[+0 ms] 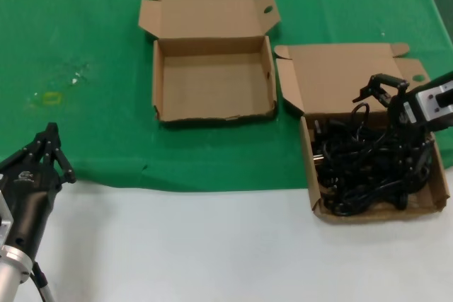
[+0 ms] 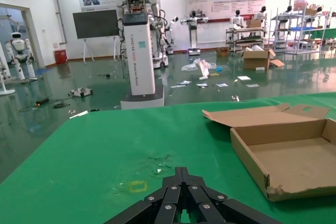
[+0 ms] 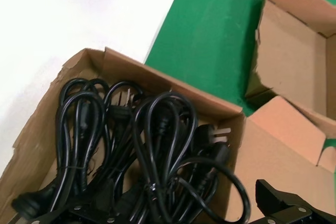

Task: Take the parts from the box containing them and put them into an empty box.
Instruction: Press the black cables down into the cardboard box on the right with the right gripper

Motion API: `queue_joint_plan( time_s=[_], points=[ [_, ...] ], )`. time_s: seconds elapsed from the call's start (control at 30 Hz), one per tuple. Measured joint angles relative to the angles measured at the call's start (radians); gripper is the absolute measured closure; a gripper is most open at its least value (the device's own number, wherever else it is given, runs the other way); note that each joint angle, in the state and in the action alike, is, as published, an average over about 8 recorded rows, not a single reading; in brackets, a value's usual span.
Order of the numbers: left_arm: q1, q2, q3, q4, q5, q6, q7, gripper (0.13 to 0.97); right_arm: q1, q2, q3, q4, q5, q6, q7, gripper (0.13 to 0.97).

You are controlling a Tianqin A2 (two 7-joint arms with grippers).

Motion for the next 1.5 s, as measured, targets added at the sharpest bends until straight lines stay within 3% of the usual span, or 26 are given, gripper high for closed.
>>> queue_joint_plan(
  time_s=[0.27,0.53,0.67,0.97,1.23,1.37,1.5],
  points=[
    [0.000,0.000,0.000,0.000,0.000,0.000,0.000,0.953,-0.031,0.027,0.016,0.077,0.000,-0.018,0.048,0.159],
    [0.000,0.000,0.000,0.000,0.000,0.000,0.000,0.953,-0.052,0.049,0.025,0.115,-0.006,-0.024,0.073,0.262],
    [0.000,0.000,0.000,0.000,0.000,0.000,0.000,0.953,-0.059,0.052,0.030,0.120,-0.008,-0.020,0.076,0.262],
    [0.000,0.000,0.000,0.000,0.000,0.000,0.000,0.953,-0.085,0.052,0.039,0.143,-0.007,-0.009,0.092,0.436],
    [0.000,0.000,0.000,0.000,0.000,0.000,0.000,0.953,-0.100,0.050,0.040,0.162,-0.008,-0.011,0.105,0.657],
    [0.000,0.000,0.000,0.000,0.000,0.000,0.000,0.953,-0.103,0.051,0.040,0.168,-0.011,-0.011,0.110,0.657],
    [0.000,0.000,0.000,0.000,0.000,0.000,0.000,0.953,-0.110,0.060,0.040,0.188,-0.014,-0.014,0.124,0.735]
  ],
)
